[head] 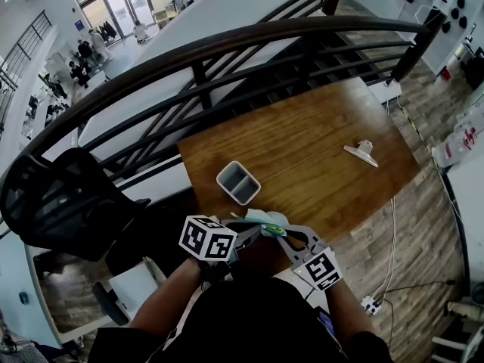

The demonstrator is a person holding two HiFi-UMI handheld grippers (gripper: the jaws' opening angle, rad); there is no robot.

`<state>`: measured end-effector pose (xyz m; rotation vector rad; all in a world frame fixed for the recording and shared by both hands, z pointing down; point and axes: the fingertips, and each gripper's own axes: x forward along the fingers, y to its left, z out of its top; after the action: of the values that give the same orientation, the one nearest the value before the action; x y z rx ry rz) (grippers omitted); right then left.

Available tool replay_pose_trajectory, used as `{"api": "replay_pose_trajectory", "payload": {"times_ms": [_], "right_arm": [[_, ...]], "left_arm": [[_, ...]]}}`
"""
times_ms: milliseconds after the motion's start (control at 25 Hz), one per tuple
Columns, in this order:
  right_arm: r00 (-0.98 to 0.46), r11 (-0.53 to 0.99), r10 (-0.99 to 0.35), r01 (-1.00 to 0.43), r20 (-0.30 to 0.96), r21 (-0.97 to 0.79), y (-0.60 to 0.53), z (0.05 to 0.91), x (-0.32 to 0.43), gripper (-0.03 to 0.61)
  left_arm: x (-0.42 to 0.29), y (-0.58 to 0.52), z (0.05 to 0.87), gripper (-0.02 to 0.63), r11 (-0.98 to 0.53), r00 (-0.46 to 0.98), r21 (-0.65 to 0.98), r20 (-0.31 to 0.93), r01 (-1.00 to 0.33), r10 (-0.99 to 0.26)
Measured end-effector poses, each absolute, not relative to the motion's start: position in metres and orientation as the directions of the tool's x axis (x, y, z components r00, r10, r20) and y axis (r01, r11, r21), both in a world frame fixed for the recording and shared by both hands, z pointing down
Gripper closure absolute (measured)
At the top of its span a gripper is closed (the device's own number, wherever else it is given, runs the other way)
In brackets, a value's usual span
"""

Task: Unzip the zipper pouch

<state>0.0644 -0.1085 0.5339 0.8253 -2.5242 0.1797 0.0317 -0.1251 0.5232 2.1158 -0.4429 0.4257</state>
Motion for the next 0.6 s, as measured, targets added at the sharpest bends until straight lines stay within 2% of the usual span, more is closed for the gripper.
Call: {"api": "replay_pose_trajectory", "payload": {"times_ms": [160,600], "right_arm": [[-0.718,0.808,-0.520,-0.589,0.463,-0.005,-0.110,0.531,0.069,0.577],[-0.707,0.795,-0.533,-0.607,0.465,-0.012,-0.113,0.533,0.071,0.577]], "left_arm": [[0.027,-0.128,0.513,0.600,-0.503,0.912,0.766,0.387,-0.400,-0.137],[0.019,-0.137,0.524,0.599,-0.486,0.878,0.735,0.437,-0.473,-0.193]]}}
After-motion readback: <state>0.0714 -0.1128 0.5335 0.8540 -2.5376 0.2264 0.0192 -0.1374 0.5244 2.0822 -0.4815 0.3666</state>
